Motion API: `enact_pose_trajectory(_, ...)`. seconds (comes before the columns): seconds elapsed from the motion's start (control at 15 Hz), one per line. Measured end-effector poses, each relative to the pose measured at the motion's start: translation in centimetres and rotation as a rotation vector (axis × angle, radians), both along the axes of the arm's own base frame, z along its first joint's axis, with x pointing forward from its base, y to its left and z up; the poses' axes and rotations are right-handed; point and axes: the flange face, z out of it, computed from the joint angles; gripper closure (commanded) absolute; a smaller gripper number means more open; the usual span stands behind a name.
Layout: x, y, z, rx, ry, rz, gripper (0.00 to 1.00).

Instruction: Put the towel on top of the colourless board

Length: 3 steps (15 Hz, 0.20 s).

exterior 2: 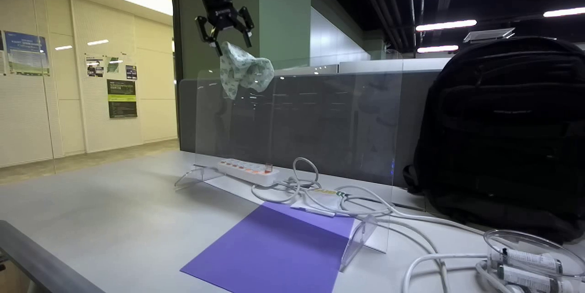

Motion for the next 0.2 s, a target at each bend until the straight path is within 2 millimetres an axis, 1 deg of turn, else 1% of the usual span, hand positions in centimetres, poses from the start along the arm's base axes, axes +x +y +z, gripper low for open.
enact_pose_trajectory(0.2, -0.25, 0.39, 1.14, -0.014, -0.05, -0.011, 0.0)
